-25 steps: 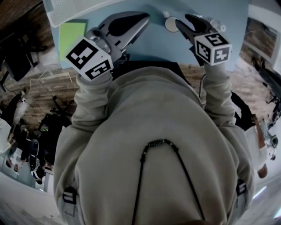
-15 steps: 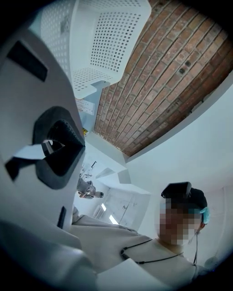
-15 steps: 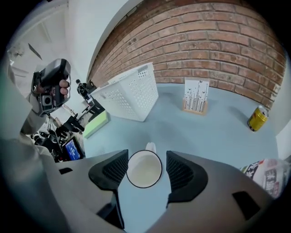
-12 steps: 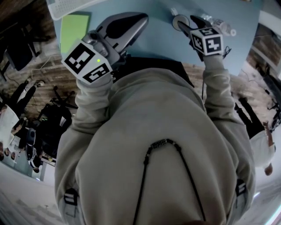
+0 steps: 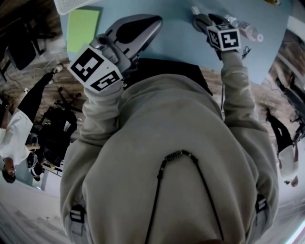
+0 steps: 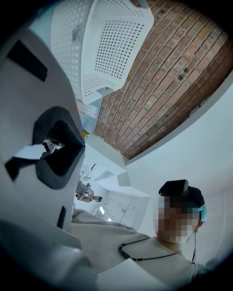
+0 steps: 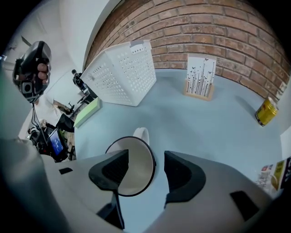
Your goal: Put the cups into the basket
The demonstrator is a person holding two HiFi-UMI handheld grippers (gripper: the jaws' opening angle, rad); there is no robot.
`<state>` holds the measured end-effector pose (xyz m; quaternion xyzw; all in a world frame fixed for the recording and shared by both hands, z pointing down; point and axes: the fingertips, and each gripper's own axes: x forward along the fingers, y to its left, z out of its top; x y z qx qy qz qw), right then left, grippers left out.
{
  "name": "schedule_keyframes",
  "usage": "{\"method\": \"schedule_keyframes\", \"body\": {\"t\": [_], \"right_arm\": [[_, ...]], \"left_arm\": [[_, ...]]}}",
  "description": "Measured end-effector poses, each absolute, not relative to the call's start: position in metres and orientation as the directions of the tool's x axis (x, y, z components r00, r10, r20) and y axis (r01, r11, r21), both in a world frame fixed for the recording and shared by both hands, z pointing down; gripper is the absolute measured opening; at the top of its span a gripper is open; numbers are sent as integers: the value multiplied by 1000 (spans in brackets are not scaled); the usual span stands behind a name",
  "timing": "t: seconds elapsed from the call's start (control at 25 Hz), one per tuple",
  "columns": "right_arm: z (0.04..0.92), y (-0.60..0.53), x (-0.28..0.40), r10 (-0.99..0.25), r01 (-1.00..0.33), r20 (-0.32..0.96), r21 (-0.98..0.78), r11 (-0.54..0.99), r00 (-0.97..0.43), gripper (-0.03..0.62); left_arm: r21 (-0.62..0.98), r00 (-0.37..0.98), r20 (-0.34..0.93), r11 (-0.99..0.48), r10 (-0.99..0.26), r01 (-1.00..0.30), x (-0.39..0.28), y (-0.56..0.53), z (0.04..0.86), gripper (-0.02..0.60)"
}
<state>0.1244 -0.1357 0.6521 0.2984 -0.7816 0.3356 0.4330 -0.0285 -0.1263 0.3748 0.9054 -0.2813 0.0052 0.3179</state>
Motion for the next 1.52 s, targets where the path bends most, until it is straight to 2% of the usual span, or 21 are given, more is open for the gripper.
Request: {"method": "schedule_keyframes", "body": {"t": [0.32,0.56,1.2,1.4,1.52], "right_arm": [[661,-137,116,-148,-725,893,-237,647,-425,238],[668,-146,122,-190,-733,924,-126,669,-332,60],[646,-148,120,-196,-724,919,-126,678,-344,51],[597,-157,113,-254,-695,890,-94,713,-380,49],[553,-171,108,-324,-675,853,-45,736,-410,49]], "left_arm": [[582,843,198,-632,-501,-512,-35,-125,376,-3],[580,842,206,-630,-499,-516,-41,-124,378,-3],[550,844,221,-652,-488,-521,-37,-125,375,-3],[509,847,201,-687,-491,-519,-34,-125,362,-3],[423,846,212,-735,-489,-531,-32,-128,367,-3]]}}
